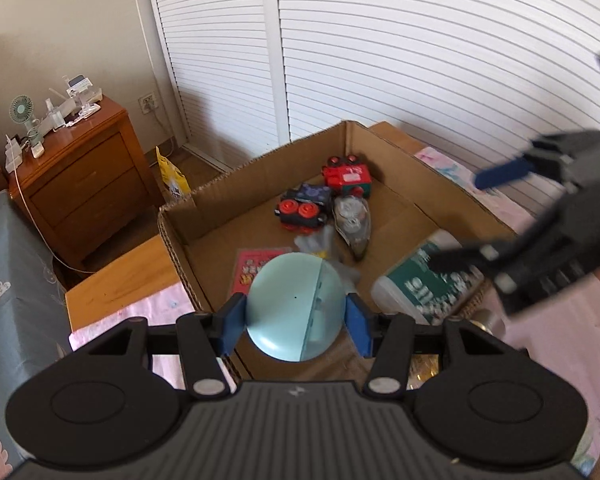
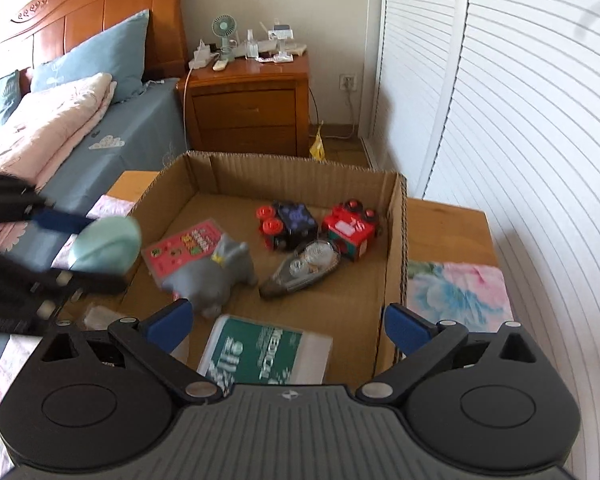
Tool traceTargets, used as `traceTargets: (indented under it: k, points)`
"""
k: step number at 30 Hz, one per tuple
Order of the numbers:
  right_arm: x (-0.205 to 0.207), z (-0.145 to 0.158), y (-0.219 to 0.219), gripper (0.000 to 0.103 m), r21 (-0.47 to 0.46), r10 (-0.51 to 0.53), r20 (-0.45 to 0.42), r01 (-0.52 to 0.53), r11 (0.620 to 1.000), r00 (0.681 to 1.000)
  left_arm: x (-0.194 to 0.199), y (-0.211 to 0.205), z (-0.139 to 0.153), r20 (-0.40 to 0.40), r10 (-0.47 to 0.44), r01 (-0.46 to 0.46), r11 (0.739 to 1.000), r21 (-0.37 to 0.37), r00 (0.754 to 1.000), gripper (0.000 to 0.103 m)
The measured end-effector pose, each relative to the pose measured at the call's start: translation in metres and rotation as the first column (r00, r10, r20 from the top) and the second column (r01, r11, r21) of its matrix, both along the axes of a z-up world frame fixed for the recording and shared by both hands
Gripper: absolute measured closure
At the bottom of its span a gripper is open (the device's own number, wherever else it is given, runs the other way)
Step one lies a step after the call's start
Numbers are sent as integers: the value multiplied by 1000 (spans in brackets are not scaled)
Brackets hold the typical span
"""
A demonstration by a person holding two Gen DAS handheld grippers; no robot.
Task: Organize rigid objects
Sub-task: 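Lower the teal round case into the box and open the left gripper, then grasp the black square pad with the right gripper while the left gripper grasps the gold-capsule jar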
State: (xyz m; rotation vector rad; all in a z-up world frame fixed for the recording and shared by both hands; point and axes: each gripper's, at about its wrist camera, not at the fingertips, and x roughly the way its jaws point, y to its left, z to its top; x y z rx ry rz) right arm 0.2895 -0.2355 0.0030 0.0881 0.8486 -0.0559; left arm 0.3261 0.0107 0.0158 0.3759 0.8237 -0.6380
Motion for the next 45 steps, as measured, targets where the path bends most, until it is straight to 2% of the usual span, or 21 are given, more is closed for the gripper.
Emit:
traceTargets:
  k: [5, 13, 14, 17, 18, 22, 27, 30, 33, 41, 45]
  points:
    - [-10, 2, 5, 0, 4, -11, -30, 11, 1000, 999, 23, -12, -1, -1, 29, -29, 1000, 4, 1000, 50]
    - [-30, 6, 8, 0, 16, -20, -17, 20, 1000, 1000, 69, -28, -19, -24, 108, -108, 994, 25, 994, 50]
    - [-32, 7, 8, 0, 15, -21, -18, 21, 1000, 1000, 73, -28, -20, -29, 122, -121, 992, 23, 992, 48]
    - [-38, 7, 8, 0, 10, -27, -13, 27, 1000, 1000, 79, -26, -19, -17, 176, -176, 984, 4, 984, 19]
    - [-40, 7, 8, 0, 10, -28, -13, 28, 1000, 1000, 77, -24, -17, -5, 191, -191, 982, -1, 982, 16]
    - [-48, 6, 8, 0, 26, -43, -11, 44, 999, 999, 67, -17, -9, -12, 188, -189, 982, -11, 982, 13]
    - [-61, -1, 10, 0, 45, -69, -17, 69, 997, 997, 37, -8, 3, 23, 168, -168, 986, -13, 986, 11]
    - [-75, -8, 15, 0, 26, -107, -13, 107, 994, 994, 14, 1, 10, 47, 155, -154, 988, -27, 987, 9]
    - [-88, -21, 18, 0, 49, -141, -19, 142, 989, 990, -11, 11, 15, 75, 147, -144, 989, -45, 986, 5]
    - [-105, -66, 38, 0, 84, -212, -89, 220, 972, 973, -74, 37, 11, 129, 155, -152, 988, -38, 979, 4]
    - [-102, -82, 50, 0, 75, -280, -89, 287, 955, 956, -95, 47, 5, 118, 157, -149, 986, -67, 981, 4]
